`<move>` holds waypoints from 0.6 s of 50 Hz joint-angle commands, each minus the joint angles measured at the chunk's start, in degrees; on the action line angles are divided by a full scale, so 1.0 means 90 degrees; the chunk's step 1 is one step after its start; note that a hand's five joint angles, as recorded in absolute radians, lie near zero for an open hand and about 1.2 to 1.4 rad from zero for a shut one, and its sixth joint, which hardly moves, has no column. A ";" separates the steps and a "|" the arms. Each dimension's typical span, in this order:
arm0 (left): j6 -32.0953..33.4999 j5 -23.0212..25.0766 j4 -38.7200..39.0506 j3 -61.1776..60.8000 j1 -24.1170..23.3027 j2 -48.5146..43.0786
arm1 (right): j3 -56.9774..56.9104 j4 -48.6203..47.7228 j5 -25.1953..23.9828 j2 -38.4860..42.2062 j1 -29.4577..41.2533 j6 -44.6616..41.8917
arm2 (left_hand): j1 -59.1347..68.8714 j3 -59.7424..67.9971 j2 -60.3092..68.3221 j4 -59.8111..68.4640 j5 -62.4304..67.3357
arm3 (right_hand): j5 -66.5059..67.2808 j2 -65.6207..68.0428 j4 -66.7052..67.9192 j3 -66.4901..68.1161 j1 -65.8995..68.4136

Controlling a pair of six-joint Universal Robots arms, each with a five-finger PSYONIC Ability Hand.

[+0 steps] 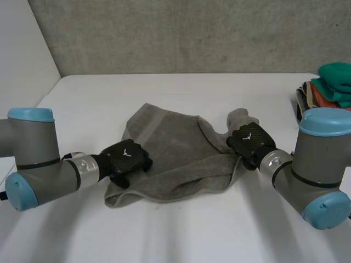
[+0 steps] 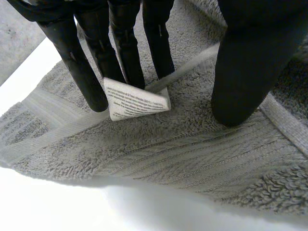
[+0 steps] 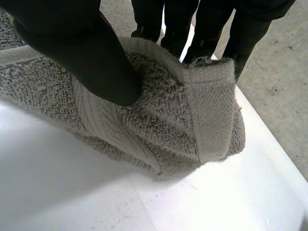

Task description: Fold the laundry.

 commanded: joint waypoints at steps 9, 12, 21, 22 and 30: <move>-0.0063 -0.0321 0.0062 -0.0046 0.0021 0.0124 | -0.0025 0.0019 0.0010 -0.0014 -0.0009 0.0000 | 0.3908 0.3758 0.3752 0.3748 0.3781 | 0.1290 0.1370 0.1242 0.1282 0.1715; -0.0063 -0.0467 0.0053 -0.0065 0.0051 0.0231 | -0.0093 0.0116 0.0019 -0.0072 -0.0038 0.0000 | 0.3908 0.3758 0.3752 0.3748 0.3781 | 0.1290 0.1370 0.1242 0.1282 0.1715; -0.0959 -0.0819 0.0072 -0.0748 0.0694 0.2397 | -0.0620 0.1999 0.0029 -0.0940 -0.0594 -0.0682 | 0.3908 0.3758 0.3752 0.3748 0.3781 | 0.1290 0.1370 0.1242 0.1282 0.1715; -0.1377 -0.0819 0.0082 -0.0875 0.0840 0.2796 | -0.0795 0.2543 0.0020 -0.1125 -0.0750 -0.0848 | 0.3908 0.3758 0.3752 0.3748 0.3781 | 0.1290 0.1370 0.1242 0.1282 0.1715; -0.3421 -0.0790 0.0053 -0.1607 0.1525 0.4059 | -0.1061 0.4198 -0.0010 -0.1410 -0.1337 -0.1259 | 0.3908 0.3758 0.3752 0.3748 0.3781 | 0.1290 0.1370 0.1242 0.1282 0.1715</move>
